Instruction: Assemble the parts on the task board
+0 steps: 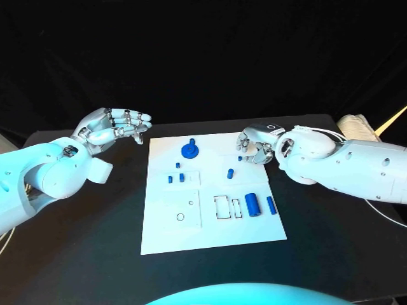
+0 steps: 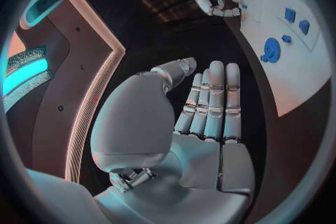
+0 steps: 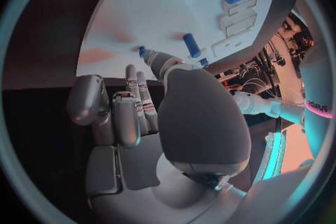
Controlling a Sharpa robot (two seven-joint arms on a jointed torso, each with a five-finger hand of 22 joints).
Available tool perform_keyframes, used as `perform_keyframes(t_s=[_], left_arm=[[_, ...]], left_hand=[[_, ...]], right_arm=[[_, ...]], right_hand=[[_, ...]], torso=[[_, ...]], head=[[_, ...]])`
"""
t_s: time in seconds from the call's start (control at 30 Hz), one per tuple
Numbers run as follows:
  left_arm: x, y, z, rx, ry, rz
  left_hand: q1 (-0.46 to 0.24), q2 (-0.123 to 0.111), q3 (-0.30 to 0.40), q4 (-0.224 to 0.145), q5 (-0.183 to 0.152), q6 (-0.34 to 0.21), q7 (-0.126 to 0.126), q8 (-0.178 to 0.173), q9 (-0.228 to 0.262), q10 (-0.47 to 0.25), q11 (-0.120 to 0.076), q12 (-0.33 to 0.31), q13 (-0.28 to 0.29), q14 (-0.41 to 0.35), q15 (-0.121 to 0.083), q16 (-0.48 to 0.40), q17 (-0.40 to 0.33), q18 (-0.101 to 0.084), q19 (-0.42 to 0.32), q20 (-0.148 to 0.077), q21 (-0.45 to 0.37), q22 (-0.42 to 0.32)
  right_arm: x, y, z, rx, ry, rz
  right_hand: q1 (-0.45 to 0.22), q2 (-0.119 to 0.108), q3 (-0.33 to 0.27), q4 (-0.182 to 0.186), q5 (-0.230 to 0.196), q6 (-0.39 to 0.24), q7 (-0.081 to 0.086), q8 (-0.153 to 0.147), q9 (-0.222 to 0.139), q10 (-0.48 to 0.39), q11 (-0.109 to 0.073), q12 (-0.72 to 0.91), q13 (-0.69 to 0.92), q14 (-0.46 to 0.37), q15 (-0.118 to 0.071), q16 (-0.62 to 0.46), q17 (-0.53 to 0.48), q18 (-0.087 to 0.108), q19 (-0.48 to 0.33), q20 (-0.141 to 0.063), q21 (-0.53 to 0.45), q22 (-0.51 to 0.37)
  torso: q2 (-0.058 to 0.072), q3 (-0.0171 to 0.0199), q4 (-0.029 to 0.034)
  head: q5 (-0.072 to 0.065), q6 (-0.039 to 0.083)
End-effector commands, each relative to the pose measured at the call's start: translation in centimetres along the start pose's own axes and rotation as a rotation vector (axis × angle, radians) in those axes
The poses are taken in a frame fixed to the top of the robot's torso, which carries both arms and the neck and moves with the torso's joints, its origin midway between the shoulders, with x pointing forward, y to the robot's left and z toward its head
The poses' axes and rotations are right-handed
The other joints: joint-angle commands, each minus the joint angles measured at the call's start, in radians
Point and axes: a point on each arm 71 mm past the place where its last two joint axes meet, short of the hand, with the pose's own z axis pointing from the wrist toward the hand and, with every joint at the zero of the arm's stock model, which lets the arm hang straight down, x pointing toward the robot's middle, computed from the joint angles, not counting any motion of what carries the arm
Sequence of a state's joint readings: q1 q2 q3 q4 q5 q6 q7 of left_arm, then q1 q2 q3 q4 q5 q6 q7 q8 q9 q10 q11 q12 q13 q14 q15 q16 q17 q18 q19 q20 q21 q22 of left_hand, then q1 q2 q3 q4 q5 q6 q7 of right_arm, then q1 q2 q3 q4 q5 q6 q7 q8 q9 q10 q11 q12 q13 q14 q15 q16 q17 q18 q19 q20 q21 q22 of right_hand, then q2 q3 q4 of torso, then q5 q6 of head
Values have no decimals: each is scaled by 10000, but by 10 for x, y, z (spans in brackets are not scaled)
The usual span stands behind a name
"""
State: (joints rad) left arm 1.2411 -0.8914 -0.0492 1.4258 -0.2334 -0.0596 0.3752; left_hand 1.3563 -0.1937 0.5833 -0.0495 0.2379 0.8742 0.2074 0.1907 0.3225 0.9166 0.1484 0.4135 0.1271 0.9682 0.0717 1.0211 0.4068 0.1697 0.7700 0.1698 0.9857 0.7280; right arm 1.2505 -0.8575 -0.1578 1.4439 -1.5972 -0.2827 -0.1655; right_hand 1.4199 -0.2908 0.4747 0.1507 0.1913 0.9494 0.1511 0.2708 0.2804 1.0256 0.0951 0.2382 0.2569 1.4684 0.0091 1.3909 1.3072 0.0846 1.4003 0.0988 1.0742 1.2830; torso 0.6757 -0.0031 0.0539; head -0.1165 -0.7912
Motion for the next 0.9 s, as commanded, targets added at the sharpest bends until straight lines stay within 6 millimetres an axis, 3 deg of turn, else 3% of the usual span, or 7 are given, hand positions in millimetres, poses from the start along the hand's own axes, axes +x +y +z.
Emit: perform_keyframes(t_s=[0.03, 0.13, 0.3, 0.4, 0.67, 0.9], left_arm=[[1, -3, -1, 397, 24, -591], [1, -4, -1, 405, 19, -614], [0, -4, -2, 395, 3, -624], [0, -4, -2, 386, -11, -623], [0, -4, -3, 354, -11, -626], [-1, -3, -3, 298, -1, -630]], left_hand=[[-77, 15, -47, 5, -2, 80, -10, -1, 4, -35, -25, 65, -13, -59, 5, -48, -18, 143, -46, 10, -42, -13], [-76, 32, -76, 10, 1, 126, -21, 21, 12, -40, -30, 75, -17, -63, 3, -78, -37, 144, -33, 11, -93, -50], [-77, 34, -92, 10, -1, 145, -27, 30, 16, -43, -33, 79, -19, -63, 2, -90, -46, 144, -27, 11, -115, -66], [-76, 35, -97, 10, -1, 148, -27, 31, 17, -44, -33, 80, -20, -65, 1, -96, -49, 145, -25, 11, -123, -72], [-78, 34, -101, 10, -1, 146, -25, 29, 16, -46, -33, 81, -20, -66, 1, -101, -52, 145, -23, 11, -130, -77], [-82, 35, -118, 13, 0, 133, -19, 20, 12, -52, -31, 83, -23, -65, 1, -114, -61, 145, -14, 11, -153, -94]], right_arm=[[4, 2, 2, 19, 165, -505], [9, 4, 4, 1, 216, -494], [15, 8, 6, -73, 274, -408], [17, 11, 8, -110, 272, -346], [23, 11, 12, -4, 373, -323], [28, 11, 13, 106, 589, -535]], right_hand=[[-84, 14, -55, -11, -9, 20, 32, -13, -10, -13, 8, -44, -21, 353, 59, 7, 7, 115, 48, 31, -27, 1], [-87, 57, -29, -26, 43, 83, 23, 9, -7, 53, 2, -40, -78, 356, 56, 6, 0, 113, 60, 28, -12, 15], [-90, 121, 111, -50, 81, 258, -13, 73, 8, 239, -30, -36, -212, 376, 29, 31, 25, 104, 97, 11, 39, 56], [-24, 261, 554, -121, -330, 485, -78, 138, 39, 501, -86, -97, -425, 408, -24, 65, 62, 89, 152, -32, 119, 122], [-125, 369, 1058, -231, -374, 762, -145, 234, 118, 859, -160, -203, -675, 439, -77, 93, 93, 63, 219, -81, 243, 225], [-51, 572, 1540, -634, -520, 1065, -225, 389, 261, 1315, -271, -301, -857, 489, -179, 189, 216, 4, 349, -152, 570, 450]], torso=[[7, 17, 13], [10, 18, 33], [21, 34, 11], [28, 36, 4], [27, 37, 9], [17, 39, 2]], head=[[-17, 11], [-32, 18], [3, 5], [10, 7], [-3, -11], [-19, -44]])
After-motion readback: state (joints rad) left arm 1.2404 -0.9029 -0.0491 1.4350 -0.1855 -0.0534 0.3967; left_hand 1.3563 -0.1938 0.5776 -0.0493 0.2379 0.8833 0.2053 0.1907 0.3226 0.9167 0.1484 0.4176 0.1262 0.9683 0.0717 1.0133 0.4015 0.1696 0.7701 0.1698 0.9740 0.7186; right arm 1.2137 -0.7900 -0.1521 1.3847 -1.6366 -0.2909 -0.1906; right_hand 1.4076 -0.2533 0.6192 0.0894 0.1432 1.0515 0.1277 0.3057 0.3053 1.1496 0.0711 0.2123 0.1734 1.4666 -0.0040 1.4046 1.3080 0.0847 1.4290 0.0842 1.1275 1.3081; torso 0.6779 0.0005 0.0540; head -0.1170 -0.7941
